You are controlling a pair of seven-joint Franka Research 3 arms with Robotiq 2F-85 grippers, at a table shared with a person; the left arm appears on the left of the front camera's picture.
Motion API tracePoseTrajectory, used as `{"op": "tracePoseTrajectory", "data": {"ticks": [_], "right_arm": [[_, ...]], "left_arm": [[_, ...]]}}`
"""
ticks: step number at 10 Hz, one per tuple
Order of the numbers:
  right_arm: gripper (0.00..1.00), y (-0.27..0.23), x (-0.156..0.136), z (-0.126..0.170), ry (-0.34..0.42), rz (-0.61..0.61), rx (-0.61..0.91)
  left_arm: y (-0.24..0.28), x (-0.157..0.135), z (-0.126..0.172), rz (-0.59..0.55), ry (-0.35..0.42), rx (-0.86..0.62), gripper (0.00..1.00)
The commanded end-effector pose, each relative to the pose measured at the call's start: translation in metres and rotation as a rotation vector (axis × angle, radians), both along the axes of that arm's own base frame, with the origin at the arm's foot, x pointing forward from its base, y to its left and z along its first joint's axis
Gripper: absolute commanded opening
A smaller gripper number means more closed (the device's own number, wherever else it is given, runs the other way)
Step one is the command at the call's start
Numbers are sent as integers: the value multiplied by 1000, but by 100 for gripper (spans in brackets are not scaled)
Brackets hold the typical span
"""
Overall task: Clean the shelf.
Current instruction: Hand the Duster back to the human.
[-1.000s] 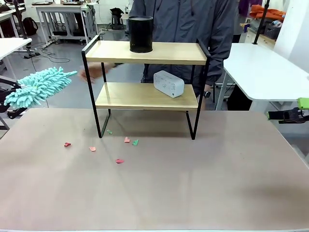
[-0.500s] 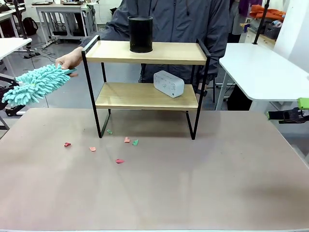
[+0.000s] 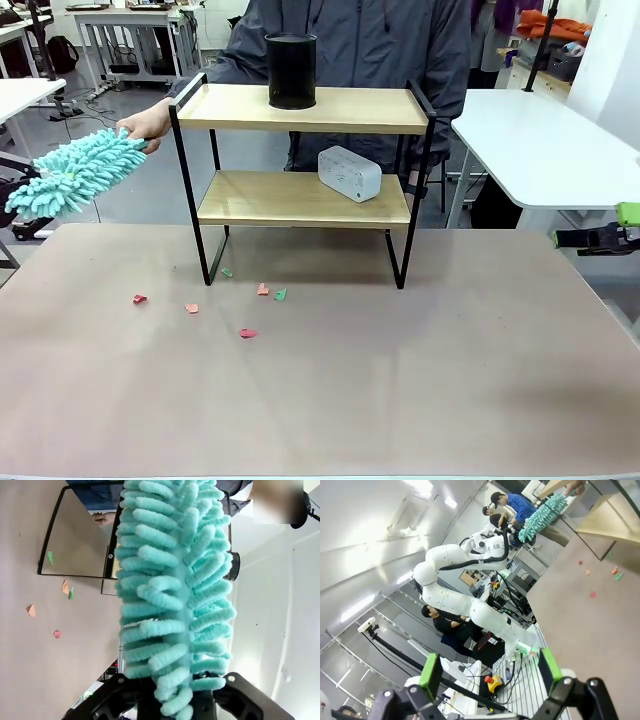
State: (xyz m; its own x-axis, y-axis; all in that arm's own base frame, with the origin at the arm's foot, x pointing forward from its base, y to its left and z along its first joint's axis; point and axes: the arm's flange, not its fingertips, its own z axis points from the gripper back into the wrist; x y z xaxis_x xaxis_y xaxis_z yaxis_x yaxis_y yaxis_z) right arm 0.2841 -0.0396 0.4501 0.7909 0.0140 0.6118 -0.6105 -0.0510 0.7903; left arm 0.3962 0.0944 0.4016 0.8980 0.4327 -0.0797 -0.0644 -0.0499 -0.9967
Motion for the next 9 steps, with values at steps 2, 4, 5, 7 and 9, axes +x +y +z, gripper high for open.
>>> {"op": "tracePoseTrajectory", "data": {"ticks": [2,4,5,7,9], "right_arm": [[100,-4,1,2,-25,8,-2],[100,-4,1,2,-25,8,-2],[100,-4,1,2,-25,8,-2],[100,-4,1,2,-25,8,-2],[100,0,0,0,0,0,0]], "left_arm": [[1,-3,6,-16,-17,-7,79],[3,-9,14,-36,-46,-2,100],[2,-15,20,-56,-66,-6,100],[-3,-30,29,-119,-90,-25,100],[-22,-61,29,-305,-78,-21,100]]}}
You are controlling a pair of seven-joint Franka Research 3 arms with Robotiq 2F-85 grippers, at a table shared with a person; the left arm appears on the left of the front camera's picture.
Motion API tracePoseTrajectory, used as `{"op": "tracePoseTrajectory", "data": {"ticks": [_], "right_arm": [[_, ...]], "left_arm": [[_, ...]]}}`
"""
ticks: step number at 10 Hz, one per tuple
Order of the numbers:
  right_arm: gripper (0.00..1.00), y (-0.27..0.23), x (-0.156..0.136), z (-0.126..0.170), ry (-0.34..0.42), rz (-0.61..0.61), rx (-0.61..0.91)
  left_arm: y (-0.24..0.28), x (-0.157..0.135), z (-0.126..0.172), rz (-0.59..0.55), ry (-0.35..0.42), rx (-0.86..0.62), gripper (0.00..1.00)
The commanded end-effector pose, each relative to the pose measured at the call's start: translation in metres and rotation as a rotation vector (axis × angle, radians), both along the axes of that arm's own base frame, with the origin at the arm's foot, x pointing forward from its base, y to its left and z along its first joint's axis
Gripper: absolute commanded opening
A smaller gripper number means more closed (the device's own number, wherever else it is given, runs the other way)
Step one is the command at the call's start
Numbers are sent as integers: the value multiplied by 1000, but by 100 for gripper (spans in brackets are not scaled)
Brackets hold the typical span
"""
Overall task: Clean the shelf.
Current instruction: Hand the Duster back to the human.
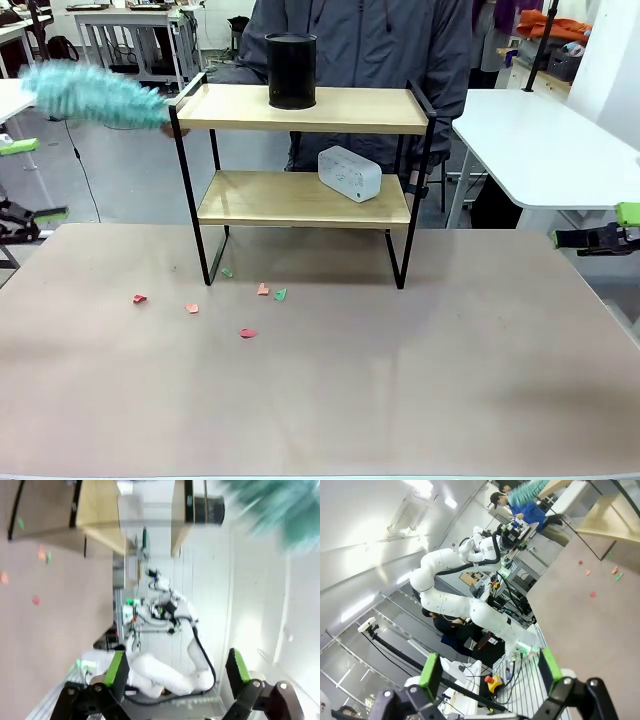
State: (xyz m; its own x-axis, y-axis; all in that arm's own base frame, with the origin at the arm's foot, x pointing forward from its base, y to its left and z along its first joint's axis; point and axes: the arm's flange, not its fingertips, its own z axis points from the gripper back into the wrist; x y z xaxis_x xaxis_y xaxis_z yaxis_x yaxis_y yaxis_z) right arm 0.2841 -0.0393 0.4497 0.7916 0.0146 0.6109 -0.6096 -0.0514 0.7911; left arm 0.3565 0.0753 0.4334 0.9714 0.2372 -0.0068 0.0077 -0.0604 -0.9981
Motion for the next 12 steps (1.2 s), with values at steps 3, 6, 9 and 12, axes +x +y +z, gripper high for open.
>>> {"op": "tracePoseTrajectory", "data": {"ticks": [3,6,9,12], "right_arm": [[100,16,39,-35,210,-359,81],[100,22,58,-80,486,-365,-47],[100,19,50,-77,695,-255,-78],[100,25,69,-97,637,-236,-43]], "left_arm": [[-41,-43,-11,-303,-15,108,100],[-82,-43,-25,-476,-23,118,100],[-110,-39,-50,-510,-94,324,100],[-96,-30,-29,-481,-21,196,100]]}}
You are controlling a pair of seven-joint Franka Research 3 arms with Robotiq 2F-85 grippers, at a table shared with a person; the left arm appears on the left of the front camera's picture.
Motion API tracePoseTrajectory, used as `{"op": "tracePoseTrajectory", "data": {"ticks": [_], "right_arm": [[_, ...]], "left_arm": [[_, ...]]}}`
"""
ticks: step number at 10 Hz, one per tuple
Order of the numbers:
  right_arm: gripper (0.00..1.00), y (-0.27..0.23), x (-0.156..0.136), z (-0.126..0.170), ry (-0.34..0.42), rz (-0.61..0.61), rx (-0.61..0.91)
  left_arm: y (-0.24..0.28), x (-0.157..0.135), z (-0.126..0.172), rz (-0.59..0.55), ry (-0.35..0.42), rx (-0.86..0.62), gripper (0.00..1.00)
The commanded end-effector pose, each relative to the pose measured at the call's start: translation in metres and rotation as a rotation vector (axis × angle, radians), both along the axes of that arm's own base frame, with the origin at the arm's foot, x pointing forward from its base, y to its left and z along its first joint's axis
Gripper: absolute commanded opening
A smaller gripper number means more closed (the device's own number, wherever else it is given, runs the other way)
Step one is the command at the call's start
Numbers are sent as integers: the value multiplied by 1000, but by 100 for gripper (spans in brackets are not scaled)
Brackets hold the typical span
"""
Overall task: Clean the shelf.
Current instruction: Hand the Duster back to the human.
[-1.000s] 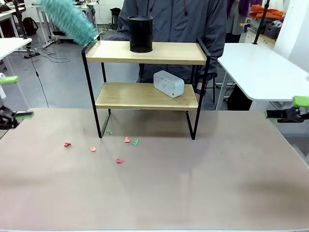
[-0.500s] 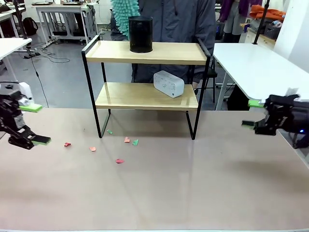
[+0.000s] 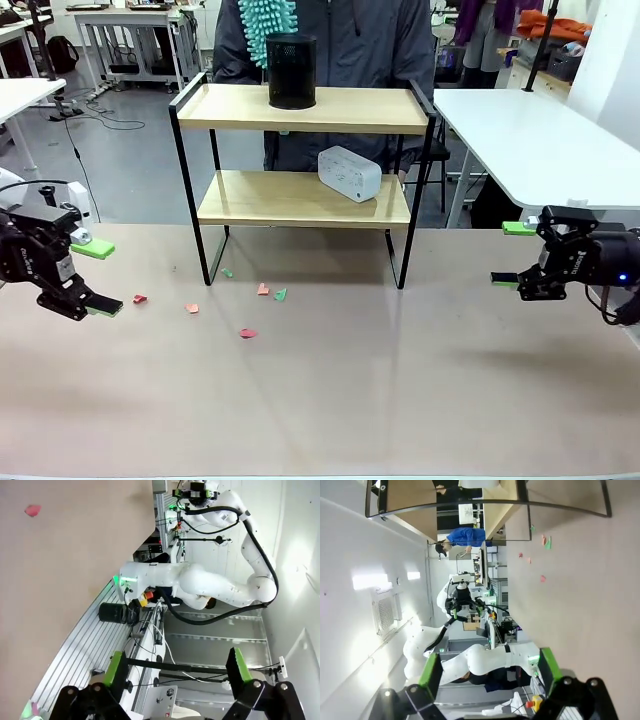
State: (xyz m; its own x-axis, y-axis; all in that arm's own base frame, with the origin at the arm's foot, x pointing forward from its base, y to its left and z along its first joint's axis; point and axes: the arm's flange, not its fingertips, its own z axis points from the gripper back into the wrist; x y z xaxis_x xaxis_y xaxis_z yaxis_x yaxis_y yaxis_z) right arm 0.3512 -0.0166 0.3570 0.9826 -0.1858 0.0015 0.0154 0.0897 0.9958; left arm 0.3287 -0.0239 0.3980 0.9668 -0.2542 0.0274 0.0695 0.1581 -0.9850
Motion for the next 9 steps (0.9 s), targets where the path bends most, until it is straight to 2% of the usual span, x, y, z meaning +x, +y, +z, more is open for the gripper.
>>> {"op": "tracePoseTrajectory", "data": {"ticks": [1,9], "right_arm": [[100,2,2,-4,-30,-3,24],[100,2,2,-4,-30,-3,24]], "left_arm": [[3,-2,7,13,22,-33,100],[3,-2,7,13,22,-33,100]]}}
